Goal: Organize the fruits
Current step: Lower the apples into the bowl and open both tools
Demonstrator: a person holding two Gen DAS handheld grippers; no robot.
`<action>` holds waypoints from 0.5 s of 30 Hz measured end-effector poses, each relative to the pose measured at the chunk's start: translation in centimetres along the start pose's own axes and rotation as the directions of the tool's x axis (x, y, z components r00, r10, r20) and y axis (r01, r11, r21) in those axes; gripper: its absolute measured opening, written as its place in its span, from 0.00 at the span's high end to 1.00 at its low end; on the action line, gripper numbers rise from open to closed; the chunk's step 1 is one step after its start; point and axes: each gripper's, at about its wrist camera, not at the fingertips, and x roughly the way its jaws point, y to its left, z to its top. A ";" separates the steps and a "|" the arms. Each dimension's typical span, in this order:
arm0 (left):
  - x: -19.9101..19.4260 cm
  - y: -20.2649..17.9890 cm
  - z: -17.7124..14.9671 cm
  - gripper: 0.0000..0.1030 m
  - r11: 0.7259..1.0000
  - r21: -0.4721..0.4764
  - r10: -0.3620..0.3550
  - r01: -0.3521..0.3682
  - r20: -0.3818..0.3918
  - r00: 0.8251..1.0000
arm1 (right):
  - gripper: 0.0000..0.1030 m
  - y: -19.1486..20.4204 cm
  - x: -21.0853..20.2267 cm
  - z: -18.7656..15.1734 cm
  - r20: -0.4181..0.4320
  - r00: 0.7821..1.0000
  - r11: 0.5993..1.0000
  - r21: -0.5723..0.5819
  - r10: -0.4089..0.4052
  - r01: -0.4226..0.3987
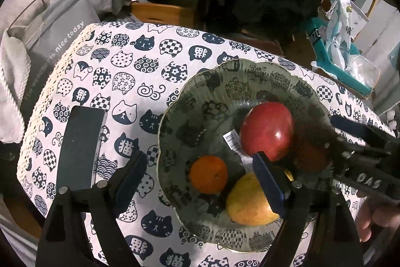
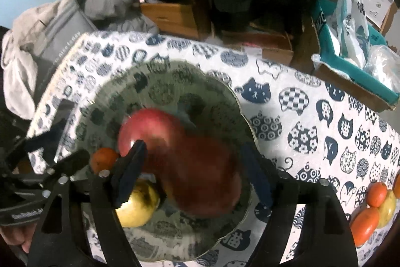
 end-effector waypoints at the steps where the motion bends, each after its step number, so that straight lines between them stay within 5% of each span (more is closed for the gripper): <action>1: -0.1 0.1 0.0 0.15 1.000 -0.001 -0.001 0.001 0.002 1.000 | 0.21 0.2 -0.3 0.1 0.006 1.000 1.000 -0.006 0.000 0.000; 15: -4.1 -1.3 0.1 0.15 0.999 0.025 -0.038 0.037 0.072 0.997 | 0.21 0.9 -5.2 0.3 0.105 0.984 0.982 -0.101 -0.147 0.157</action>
